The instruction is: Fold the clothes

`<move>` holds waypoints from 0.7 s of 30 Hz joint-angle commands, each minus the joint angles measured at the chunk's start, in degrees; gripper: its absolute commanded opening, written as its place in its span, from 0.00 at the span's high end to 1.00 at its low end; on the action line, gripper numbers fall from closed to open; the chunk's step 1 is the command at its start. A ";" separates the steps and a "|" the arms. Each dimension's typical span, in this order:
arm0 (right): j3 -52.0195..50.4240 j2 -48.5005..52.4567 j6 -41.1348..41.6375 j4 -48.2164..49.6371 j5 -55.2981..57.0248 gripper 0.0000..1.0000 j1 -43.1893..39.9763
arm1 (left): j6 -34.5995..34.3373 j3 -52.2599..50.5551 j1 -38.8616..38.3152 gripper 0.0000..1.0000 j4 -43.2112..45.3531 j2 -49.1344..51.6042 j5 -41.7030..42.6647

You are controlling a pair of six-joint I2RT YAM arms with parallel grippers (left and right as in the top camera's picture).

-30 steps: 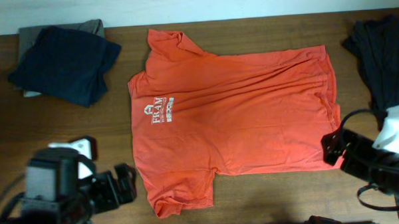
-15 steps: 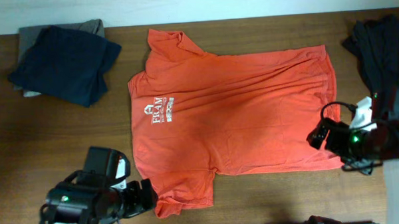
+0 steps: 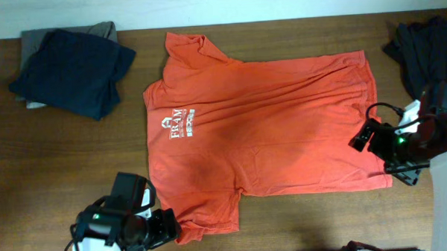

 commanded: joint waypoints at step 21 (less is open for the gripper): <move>-0.11 -0.07 0.00 0.81 1.84 0.01 -5.42 | -4.24 -0.94 -7.50 0.16 16.87 26.69 -5.64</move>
